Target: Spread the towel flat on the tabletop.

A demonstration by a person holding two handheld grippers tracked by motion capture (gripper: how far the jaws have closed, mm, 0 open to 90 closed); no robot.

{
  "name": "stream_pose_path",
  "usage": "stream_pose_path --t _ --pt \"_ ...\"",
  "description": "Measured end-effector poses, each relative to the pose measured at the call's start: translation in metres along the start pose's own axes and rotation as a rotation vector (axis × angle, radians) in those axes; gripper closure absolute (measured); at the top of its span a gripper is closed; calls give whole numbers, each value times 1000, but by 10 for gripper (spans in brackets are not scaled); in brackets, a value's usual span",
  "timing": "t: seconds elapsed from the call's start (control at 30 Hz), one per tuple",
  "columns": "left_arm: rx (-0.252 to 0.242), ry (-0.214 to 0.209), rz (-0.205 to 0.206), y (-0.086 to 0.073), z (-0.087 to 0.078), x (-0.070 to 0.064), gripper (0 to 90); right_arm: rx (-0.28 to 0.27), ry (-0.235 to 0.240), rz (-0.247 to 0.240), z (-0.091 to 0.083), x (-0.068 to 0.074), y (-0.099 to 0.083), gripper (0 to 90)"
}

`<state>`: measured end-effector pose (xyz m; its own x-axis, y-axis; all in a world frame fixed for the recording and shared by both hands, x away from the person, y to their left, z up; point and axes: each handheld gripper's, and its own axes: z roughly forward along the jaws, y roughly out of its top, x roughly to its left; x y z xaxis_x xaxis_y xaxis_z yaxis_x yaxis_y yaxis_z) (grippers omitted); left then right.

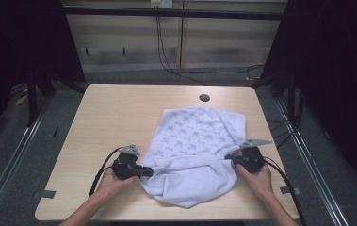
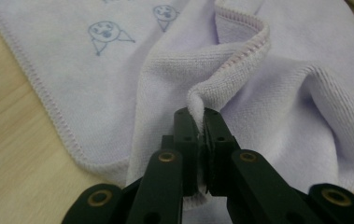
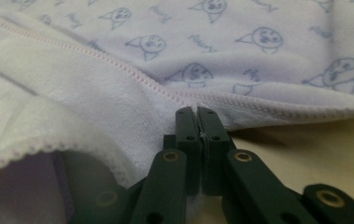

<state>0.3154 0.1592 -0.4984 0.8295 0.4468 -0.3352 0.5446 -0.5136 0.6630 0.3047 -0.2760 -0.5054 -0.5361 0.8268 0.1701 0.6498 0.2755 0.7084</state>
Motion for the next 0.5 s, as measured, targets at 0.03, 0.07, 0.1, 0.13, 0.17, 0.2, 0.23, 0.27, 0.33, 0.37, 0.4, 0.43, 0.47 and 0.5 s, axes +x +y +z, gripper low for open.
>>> stream_pose_path --t 0.03,0.07,0.1,0.13,0.17,0.2,0.23,0.27,0.33,0.37,0.4,0.43,0.47,0.5 --pt "-4 12 2 -1 -2 2 861 1 -1 -10 7 -1 7 883" --pt "-8 23 -1 0 -3 4 861 4 -1 -12 14 -1 14 884" --pt "-17 26 -11 1 -2 8 861 0 -3 -22 21 -2 20 883" --pt "-20 43 -18 3 -2 12 861 5 -6 -27 27 -3 27 884" --pt "-26 63 -21 6 -2 17 861 3 -9 -30 34 -5 33 884" --pt "-40 80 -38 8 -2 24 861 -1 -10 -16 39 -7 38 884" --pt "-53 82 -58 10 -1 31 861 -7 -8 -12 45 -11 43 885" --pt "-60 101 -65 14 -1 37 861 -16 -12 -3 50 -14 47 884" --pt "-74 137 -90 20 0 49 861 -27 -18 29 58 -22 56 884" --pt "-83 153 -97 24 -1 56 861 -35 -18 44 60 -25 58 884" --pt "-91 166 -95 26 -1 58 861 -48 -21 60 61 -29 62 884" --pt "-106 171 -97 28 -3 61 861 -61 -24 65 61 -30 64 885" --pt "-130 173 -102 30 -6 64 861 -80 -24 81 58 -32 68 885" --pt "-163 173 -108 32 -12 64 861 -106 -16 89 53 -34 71 885"
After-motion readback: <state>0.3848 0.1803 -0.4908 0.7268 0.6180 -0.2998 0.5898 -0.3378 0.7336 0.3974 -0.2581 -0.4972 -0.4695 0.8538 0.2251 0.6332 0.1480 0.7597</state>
